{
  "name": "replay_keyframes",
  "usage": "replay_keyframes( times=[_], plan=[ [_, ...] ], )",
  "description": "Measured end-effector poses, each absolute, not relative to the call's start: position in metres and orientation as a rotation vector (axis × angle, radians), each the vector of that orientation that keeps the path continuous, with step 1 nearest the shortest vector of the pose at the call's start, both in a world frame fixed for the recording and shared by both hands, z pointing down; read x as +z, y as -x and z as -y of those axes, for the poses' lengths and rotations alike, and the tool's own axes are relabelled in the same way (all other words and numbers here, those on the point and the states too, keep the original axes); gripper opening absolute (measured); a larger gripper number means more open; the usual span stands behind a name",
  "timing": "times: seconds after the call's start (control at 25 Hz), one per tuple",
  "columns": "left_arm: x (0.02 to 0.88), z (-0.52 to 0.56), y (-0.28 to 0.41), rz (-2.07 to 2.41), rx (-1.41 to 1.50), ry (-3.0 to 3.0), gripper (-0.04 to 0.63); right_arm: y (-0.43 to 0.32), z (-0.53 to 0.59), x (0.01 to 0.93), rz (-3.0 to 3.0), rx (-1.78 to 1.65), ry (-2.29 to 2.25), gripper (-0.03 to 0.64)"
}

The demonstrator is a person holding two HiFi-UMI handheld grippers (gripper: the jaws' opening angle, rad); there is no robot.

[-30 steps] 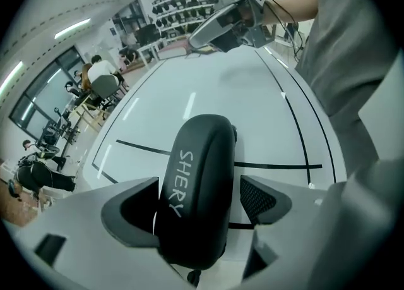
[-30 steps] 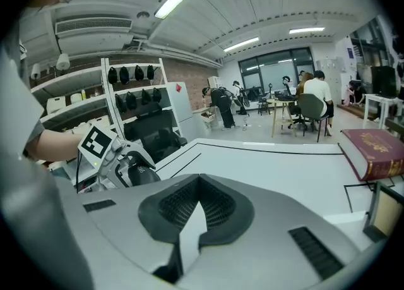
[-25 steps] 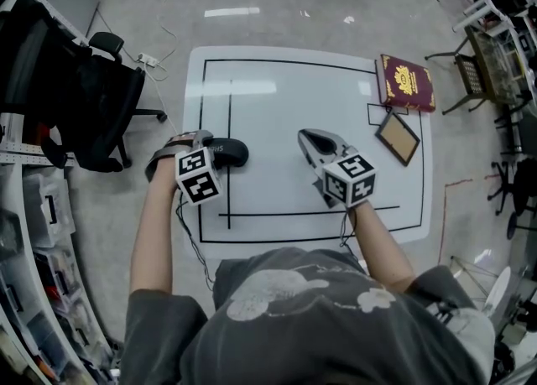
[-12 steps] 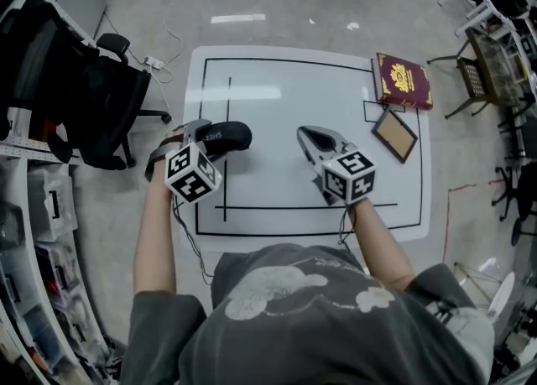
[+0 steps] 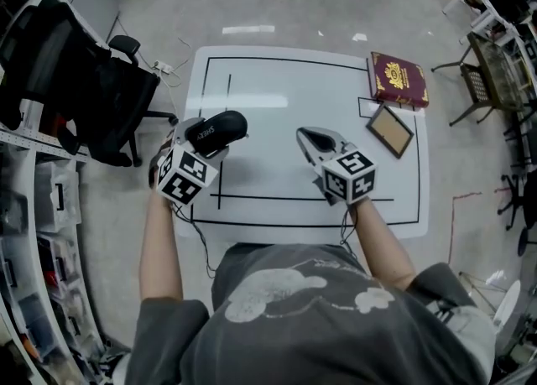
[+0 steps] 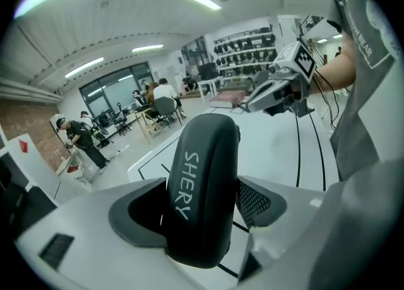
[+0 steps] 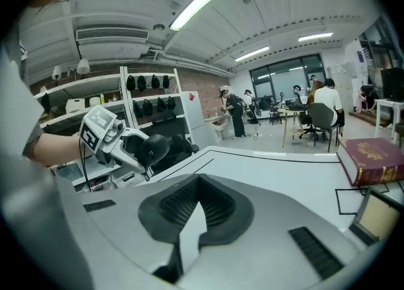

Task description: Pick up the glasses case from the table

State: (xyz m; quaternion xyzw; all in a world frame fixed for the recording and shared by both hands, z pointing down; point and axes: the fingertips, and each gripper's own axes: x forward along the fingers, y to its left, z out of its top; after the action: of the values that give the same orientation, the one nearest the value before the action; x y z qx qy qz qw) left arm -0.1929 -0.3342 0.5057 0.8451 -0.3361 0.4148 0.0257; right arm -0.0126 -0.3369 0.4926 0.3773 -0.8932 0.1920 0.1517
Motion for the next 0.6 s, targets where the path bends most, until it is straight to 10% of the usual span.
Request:
replay_keyframes(
  times=[0.6],
  plan=[
    [0.485, 0.248, 0.15, 1.236, 0.919, -2.474, 0.333, -0.029, 0.264, 0.476, 2.629, 0.512, -1.055, 0.0]
  ],
)
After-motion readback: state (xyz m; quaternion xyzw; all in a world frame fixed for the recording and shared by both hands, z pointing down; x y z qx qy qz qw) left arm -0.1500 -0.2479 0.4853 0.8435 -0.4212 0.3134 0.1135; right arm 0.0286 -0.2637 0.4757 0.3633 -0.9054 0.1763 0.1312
